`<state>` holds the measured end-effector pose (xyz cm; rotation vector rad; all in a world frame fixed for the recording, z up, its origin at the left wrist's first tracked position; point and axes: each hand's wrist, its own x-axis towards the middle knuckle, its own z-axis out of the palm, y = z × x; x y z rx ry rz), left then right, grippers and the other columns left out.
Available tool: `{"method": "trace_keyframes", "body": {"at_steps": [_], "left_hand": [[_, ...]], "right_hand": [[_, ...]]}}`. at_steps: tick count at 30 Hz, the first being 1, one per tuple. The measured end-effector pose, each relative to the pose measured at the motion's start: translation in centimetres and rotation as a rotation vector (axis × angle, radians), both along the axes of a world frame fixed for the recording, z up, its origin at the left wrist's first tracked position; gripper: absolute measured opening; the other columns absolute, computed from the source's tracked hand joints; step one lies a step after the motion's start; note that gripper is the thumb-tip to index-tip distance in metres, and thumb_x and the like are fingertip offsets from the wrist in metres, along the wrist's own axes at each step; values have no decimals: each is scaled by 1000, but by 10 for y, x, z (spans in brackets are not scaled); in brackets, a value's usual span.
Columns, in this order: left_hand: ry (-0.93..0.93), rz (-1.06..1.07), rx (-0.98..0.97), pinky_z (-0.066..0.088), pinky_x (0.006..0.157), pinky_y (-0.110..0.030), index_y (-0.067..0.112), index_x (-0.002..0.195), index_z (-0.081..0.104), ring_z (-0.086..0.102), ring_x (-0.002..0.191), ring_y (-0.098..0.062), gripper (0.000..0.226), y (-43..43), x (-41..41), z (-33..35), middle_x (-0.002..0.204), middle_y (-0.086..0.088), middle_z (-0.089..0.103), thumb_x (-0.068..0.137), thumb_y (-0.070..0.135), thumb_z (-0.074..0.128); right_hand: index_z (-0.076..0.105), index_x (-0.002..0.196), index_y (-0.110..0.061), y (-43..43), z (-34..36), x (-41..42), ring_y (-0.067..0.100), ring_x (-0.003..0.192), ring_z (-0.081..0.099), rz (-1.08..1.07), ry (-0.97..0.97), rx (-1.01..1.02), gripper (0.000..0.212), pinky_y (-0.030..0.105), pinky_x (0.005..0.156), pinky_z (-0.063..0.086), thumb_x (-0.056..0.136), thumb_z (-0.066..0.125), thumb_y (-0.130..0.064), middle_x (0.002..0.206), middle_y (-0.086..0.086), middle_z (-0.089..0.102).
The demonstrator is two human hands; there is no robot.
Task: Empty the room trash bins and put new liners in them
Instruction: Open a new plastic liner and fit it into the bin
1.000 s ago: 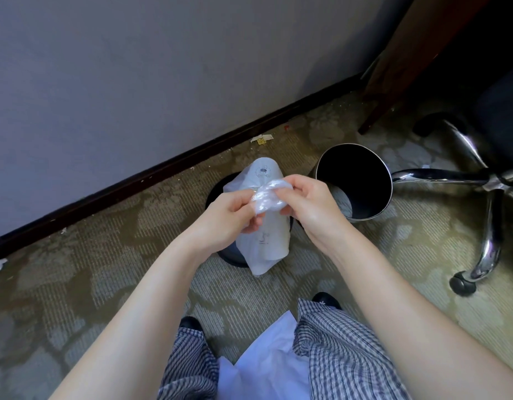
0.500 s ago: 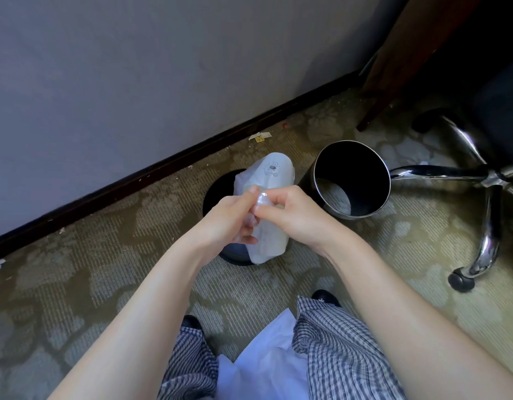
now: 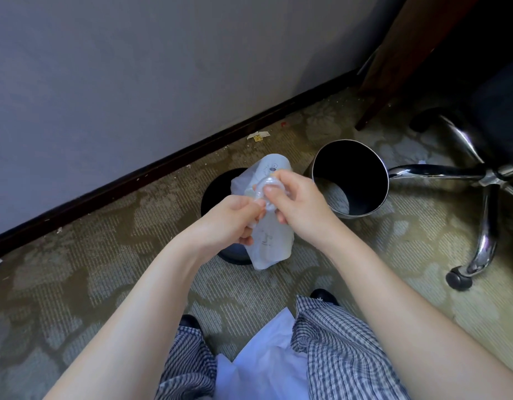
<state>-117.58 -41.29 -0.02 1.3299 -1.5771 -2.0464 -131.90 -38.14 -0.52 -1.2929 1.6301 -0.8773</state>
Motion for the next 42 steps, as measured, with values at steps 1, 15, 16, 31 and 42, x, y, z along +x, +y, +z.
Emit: {"method": "trace_keyframes", "body": {"at_steps": [1, 15, 16, 31, 42], "left_hand": [[7, -24, -16, 36, 50, -16, 15, 65, 42, 29, 41, -2, 37, 0, 1, 0, 44, 14, 32, 101, 23, 38], [-90, -64, -194, 36, 56, -19, 13, 67, 45, 29, 48, -5, 31, -14, 44, 4, 48, 11, 31, 94, 30, 45], [-86, -61, -199, 36, 57, -19, 14, 67, 45, 30, 48, -5, 32, -11, 47, 6, 48, 11, 32, 94, 31, 44], [-411, -165, -999, 39, 79, -24, 30, 89, 64, 48, 92, -4, 40, 83, 62, 125, 96, 15, 55, 84, 58, 36], [-398, -199, -1156, 43, 80, -27, 7, 83, 67, 47, 93, -10, 35, 164, 78, 229, 97, 5, 51, 94, 35, 49]], "right_hand": [[52, 91, 3, 0, 1, 1, 7, 46, 41, 43, -59, 85, 25, 20, 49, 34, 98, 45, -20, 66, 15, 47], [59, 74, -18, 7, 11, -28, 4, 65, 44, 197, 145, 157, 19, 25, 66, 34, 92, 59, -25, 69, -4, 49], [60, 74, -20, 11, 14, -28, 4, 69, 47, 222, 142, 171, 17, 26, 69, 37, 91, 61, -25, 71, -3, 53], [68, 93, -19, 93, 150, -8, -5, 71, 44, 188, 451, -94, 18, 28, 75, 42, 93, 57, -32, 98, -14, 46], [67, 91, -12, 190, 250, 8, 12, 79, 54, 96, 550, -309, 14, 35, 79, 46, 93, 58, -22, 94, -3, 50]]}}
